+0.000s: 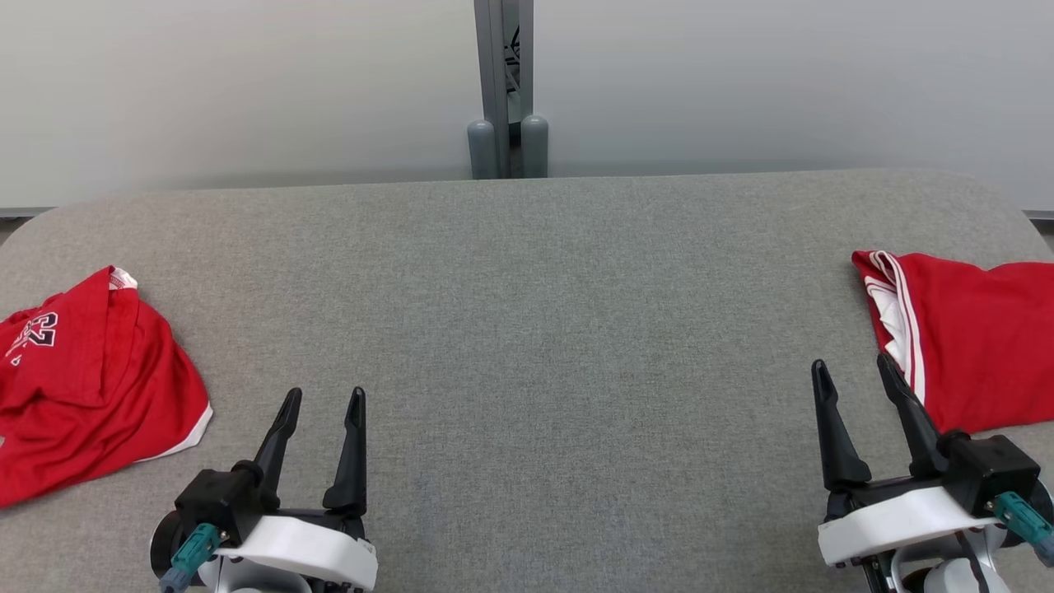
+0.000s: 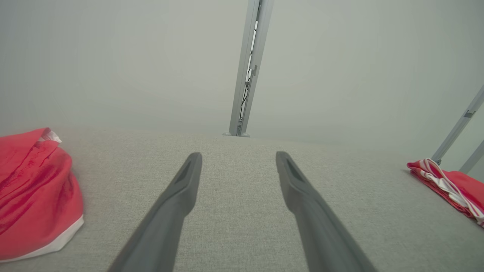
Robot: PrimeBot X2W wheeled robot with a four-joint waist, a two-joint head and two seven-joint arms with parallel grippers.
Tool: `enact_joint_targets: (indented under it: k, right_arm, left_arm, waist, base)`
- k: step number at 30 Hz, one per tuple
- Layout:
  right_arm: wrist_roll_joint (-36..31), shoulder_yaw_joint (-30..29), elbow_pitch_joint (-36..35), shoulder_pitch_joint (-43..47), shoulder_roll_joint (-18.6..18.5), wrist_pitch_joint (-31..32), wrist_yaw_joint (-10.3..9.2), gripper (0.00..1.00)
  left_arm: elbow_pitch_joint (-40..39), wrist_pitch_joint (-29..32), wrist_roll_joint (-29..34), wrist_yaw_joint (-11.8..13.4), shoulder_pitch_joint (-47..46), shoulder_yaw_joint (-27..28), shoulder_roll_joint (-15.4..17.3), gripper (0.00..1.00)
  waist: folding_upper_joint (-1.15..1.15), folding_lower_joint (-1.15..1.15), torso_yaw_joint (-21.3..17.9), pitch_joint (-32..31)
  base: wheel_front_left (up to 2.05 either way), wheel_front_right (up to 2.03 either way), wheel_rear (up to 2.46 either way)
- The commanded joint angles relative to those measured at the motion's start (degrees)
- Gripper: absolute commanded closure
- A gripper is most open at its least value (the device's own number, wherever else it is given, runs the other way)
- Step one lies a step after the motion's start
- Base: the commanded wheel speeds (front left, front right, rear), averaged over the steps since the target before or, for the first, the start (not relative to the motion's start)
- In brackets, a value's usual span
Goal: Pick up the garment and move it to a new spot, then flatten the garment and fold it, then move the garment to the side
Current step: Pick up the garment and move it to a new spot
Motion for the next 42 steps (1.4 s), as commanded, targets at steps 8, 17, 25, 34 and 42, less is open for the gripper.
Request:
enact_joint_targets:
  k: [8, 17, 25, 34, 42]
  right_arm:
    - [-0.3, 0.2, 0.4, 0.6, -0.2, 0.0, 0.01, 0.00]
    - [0.2, 0.8, 0.5, 1.3, -0.2, 0.0, 0.01, 0.00]
    - [1.1, 1.7, 0.3, 2.0, -0.2, 0.0, 0.01, 0.00]
    - [1.5, 5.9, -0.6, 2.6, -0.2, 0.0, 0.01, 0.00]
    - [2.6, 7.4, -0.8, 3.5, -0.3, 0.0, 0.01, 0.00]
  left_arm:
    - [0.4, 0.0, 0.0, -0.2, 0.4, -0.2, 0.2, 0.00]
    - [1.0, 0.0, 0.4, 0.0, -0.5, -1.1, 0.2, 0.00]
    - [1.3, 0.0, 1.5, -0.4, 0.8, 0.0, 0.2, 0.00]
    - [1.0, 0.0, 2.5, -1.1, 2.3, 2.2, 0.2, 0.00]
    - [0.9, 0.0, 3.3, -1.9, 3.5, 3.6, 0.2, 0.00]
  waist:
    - [0.00, 0.00, -0.2, -0.4]
    - [0.00, 0.00, 4.7, -0.5]
    - [0.00, 0.00, 13.2, -0.9]
    - [0.00, 0.00, 22.3, -2.4]
    - [0.00, 0.00, 28.9, -3.7]
  base:
    - [0.00, 0.00, 0.00]
    - [0.00, 0.00, 0.00]
    - [0.00, 0.00, 0.00]
    - [0.00, 0.00, 0.00]
    - [0.00, 0.00, 0.00]
